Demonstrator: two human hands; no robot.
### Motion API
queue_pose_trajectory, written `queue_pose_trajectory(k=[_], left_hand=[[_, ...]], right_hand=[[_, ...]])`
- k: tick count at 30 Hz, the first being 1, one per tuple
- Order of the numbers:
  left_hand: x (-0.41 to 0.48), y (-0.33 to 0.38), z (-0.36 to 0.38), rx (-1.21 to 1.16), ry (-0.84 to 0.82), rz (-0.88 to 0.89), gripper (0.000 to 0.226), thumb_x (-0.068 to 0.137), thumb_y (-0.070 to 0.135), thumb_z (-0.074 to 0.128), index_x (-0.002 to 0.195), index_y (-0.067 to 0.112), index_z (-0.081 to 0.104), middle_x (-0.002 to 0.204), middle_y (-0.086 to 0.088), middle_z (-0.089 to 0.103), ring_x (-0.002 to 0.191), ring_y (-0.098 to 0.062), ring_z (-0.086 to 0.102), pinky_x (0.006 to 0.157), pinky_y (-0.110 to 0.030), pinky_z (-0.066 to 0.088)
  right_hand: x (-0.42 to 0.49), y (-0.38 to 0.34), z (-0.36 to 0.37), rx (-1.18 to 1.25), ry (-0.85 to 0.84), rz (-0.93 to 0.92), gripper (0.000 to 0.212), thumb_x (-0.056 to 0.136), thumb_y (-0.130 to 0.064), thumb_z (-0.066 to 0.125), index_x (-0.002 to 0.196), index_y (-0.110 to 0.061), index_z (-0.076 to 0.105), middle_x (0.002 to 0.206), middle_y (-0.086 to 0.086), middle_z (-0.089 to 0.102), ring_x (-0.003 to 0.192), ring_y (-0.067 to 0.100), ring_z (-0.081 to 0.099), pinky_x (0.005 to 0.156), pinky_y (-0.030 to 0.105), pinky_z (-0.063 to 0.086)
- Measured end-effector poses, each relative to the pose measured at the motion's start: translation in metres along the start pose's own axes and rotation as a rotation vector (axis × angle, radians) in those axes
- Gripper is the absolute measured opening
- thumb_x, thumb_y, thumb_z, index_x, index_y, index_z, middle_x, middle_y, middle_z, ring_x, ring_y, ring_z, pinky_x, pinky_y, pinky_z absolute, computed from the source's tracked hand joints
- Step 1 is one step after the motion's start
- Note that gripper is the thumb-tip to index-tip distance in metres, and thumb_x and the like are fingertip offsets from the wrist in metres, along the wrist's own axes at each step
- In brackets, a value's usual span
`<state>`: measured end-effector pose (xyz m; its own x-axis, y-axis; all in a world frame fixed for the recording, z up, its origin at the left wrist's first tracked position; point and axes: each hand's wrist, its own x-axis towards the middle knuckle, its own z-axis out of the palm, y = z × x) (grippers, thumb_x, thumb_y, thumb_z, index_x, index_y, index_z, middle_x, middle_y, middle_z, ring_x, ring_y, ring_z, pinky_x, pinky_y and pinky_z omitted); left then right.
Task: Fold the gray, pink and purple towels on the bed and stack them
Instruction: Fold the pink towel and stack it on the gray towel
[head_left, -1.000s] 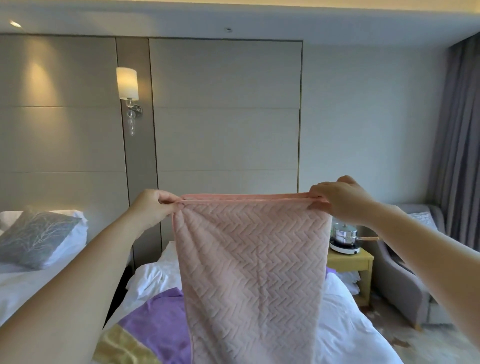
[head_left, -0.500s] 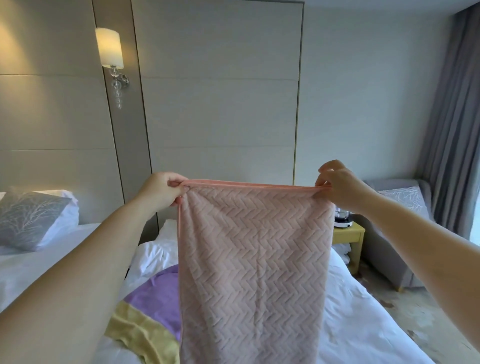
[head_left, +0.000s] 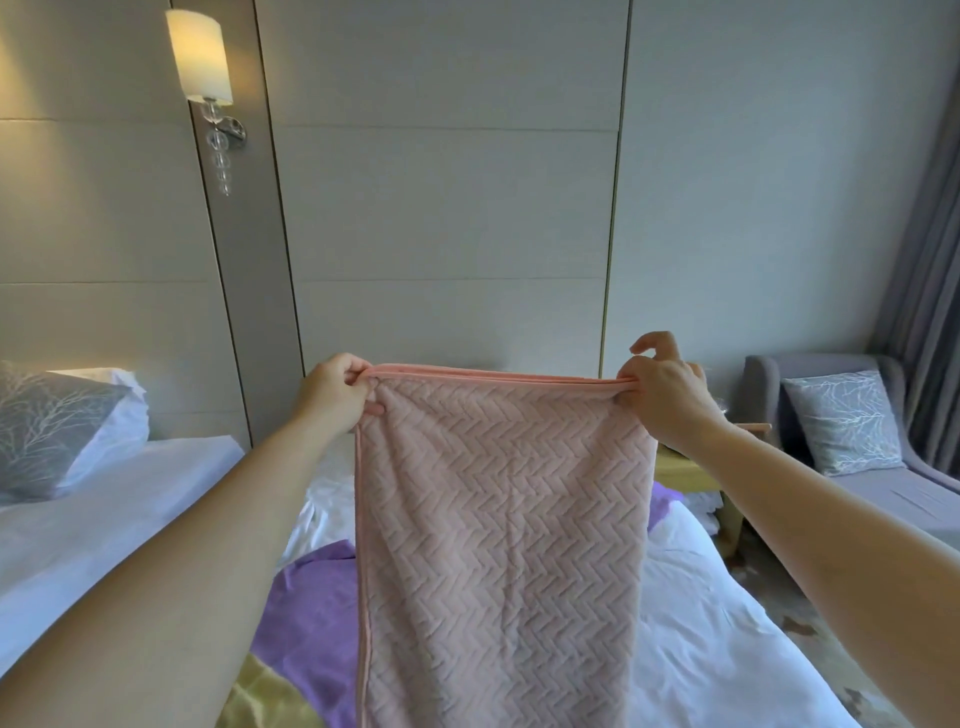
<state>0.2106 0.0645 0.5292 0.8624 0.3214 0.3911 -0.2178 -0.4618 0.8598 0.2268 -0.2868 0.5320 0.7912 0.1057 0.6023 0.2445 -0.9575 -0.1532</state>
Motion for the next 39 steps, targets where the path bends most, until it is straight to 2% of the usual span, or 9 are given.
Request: queue_pose_trajectory(k=[4, 7, 10, 15, 21, 25, 29, 36, 39], left_hand=[[0.047, -0.003, 0.028, 0.016, 0.086, 0.024, 0.013, 0.096, 0.002, 0.047, 0.099, 0.011, 0.056, 0.108, -0.012, 0.064, 0.067, -0.019, 0.067, 0.064, -0.02, 0.055], [0.084, 0.004, 0.037, 0.035, 0.138, 0.071, 0.015, 0.095, 0.005, 0.048, 0.099, 0.016, 0.057, 0.108, -0.008, 0.065, 0.08, -0.01, 0.066, 0.078, -0.022, 0.052], [0.115, 0.02, 0.038, -0.036, 0.102, 0.103, 0.016, 0.094, 0.004, 0.047, 0.098, 0.016, 0.057, 0.113, -0.013, 0.064, 0.101, -0.029, 0.064, 0.096, -0.041, 0.05], [0.13, 0.038, 0.027, -0.106, 0.092, 0.203, 0.013, 0.096, 0.009, 0.05, 0.096, 0.02, 0.055, 0.117, -0.012, 0.062, 0.105, -0.03, 0.063, 0.099, -0.045, 0.048], [0.065, -0.006, 0.009, -0.071, -0.153, 0.09, 0.015, 0.097, 0.003, 0.049, 0.109, 0.008, 0.054, 0.12, -0.018, 0.059, 0.104, -0.029, 0.063, 0.095, -0.034, 0.052], [-0.018, -0.049, 0.003, -0.073, -0.335, -0.071, 0.016, 0.095, -0.003, 0.049, 0.109, 0.002, 0.054, 0.108, -0.018, 0.059, 0.088, -0.016, 0.062, 0.076, -0.014, 0.054], [-0.096, -0.092, -0.002, -0.048, -0.411, -0.242, 0.012, 0.093, 0.0, 0.054, 0.102, 0.006, 0.06, 0.103, -0.013, 0.061, 0.097, -0.02, 0.064, 0.093, -0.028, 0.052], [-0.228, -0.149, -0.021, -0.052, -0.457, -0.442, 0.018, 0.089, -0.008, 0.056, 0.095, 0.008, 0.06, 0.1, -0.016, 0.059, 0.09, -0.022, 0.061, 0.088, -0.031, 0.053], [-0.282, -0.168, -0.035, -0.023, -0.511, -0.519, 0.015, 0.087, -0.002, 0.062, 0.097, 0.01, 0.064, 0.1, -0.011, 0.063, 0.093, -0.019, 0.06, 0.095, -0.036, 0.048]], right_hand=[[0.049, 0.012, 0.021, -0.093, 0.095, 0.001, 0.014, 0.083, -0.024, 0.065, 0.096, -0.028, 0.068, 0.125, -0.004, 0.047, 0.118, 0.022, 0.039, 0.097, 0.037, 0.025], [0.085, 0.017, 0.034, -0.026, 0.148, 0.059, 0.016, 0.089, -0.021, 0.056, 0.102, -0.026, 0.064, 0.122, -0.001, 0.052, 0.113, 0.025, 0.043, 0.089, 0.037, 0.035], [0.117, 0.02, 0.038, 0.175, 0.195, 0.13, 0.018, 0.09, -0.017, 0.047, 0.102, -0.026, 0.058, 0.108, 0.0, 0.058, 0.086, 0.022, 0.054, 0.066, 0.032, 0.043], [0.142, 0.022, 0.027, 0.461, 0.339, 0.067, 0.018, 0.088, -0.01, 0.055, 0.104, -0.015, 0.061, 0.102, 0.003, 0.055, 0.087, 0.019, 0.051, 0.074, 0.032, 0.043], [0.072, 0.039, 0.027, 0.612, -0.035, 0.048, 0.013, 0.078, -0.004, 0.073, 0.087, -0.011, 0.066, 0.074, -0.001, 0.06, 0.066, 0.007, 0.051, 0.055, 0.007, 0.039], [-0.006, 0.045, 0.049, 0.542, -0.307, 0.092, 0.018, 0.07, -0.01, 0.08, 0.077, -0.018, 0.066, 0.073, -0.001, 0.062, 0.066, 0.011, 0.053, 0.058, 0.013, 0.04], [-0.086, 0.048, 0.07, 0.549, -0.497, 0.173, 0.02, 0.066, -0.009, 0.082, 0.075, -0.011, 0.065, 0.066, -0.004, 0.06, 0.061, 0.01, 0.05, 0.051, 0.011, 0.037], [-0.206, 0.043, 0.078, 0.519, -0.758, 0.168, 0.022, 0.066, -0.017, 0.085, 0.076, -0.012, 0.065, 0.061, -0.01, 0.056, 0.053, -0.001, 0.046, 0.048, 0.01, 0.032], [-0.258, 0.038, 0.072, 0.516, -0.881, 0.182, 0.022, 0.067, -0.018, 0.083, 0.076, -0.016, 0.064, 0.068, -0.005, 0.058, 0.064, 0.009, 0.05, 0.055, 0.021, 0.035]])
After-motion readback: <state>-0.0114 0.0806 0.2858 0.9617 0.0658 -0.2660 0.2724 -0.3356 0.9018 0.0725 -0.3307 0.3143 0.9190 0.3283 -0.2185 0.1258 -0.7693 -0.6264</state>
